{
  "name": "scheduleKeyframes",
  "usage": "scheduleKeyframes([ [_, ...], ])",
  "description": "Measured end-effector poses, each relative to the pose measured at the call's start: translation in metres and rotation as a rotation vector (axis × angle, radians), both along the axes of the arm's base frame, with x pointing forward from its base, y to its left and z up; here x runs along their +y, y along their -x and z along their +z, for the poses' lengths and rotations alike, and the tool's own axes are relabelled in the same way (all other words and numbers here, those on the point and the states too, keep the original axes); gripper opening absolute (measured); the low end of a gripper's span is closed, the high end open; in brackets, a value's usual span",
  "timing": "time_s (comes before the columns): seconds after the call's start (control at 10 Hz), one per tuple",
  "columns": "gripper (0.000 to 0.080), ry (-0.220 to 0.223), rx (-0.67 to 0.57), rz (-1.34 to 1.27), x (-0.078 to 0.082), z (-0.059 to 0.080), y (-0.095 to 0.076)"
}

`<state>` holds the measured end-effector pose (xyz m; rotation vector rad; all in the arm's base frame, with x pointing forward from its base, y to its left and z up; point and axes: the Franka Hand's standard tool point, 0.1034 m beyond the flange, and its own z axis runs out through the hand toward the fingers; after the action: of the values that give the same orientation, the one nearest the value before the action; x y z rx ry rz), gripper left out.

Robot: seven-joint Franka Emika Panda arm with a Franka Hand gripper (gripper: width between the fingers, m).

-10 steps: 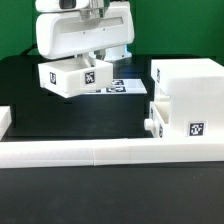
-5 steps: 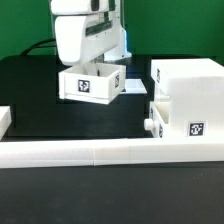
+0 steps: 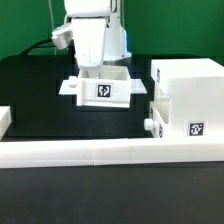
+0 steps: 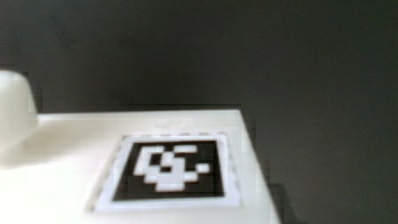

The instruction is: Assemble drawer

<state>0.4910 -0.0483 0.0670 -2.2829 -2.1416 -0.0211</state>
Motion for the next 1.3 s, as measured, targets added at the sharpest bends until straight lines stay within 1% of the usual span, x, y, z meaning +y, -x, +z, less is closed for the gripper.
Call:
scheduleKeyframes([
  [0.2, 0.0042, 0.0, 0.002, 0.002, 0.0, -0.001, 0.0],
  [0.6, 0.0042, -0.007, -0.005, 0.015, 0.006, 0.003, -0.029],
  [0.7, 0.0042, -0.009, -0.003, 0.015, 0.007, 0.002, -0.033],
  [0.9, 0.0042, -0.016, -0.004, 0.019, 0.014, 0.0, -0.042],
  [1.1, 0.0042, -0.024, -0.004, 0.021, 0.026, -0.003, -0.047],
  [1.3, 0.0042, -0.025, -0.003, 0.022, 0.026, -0.004, -0.047],
])
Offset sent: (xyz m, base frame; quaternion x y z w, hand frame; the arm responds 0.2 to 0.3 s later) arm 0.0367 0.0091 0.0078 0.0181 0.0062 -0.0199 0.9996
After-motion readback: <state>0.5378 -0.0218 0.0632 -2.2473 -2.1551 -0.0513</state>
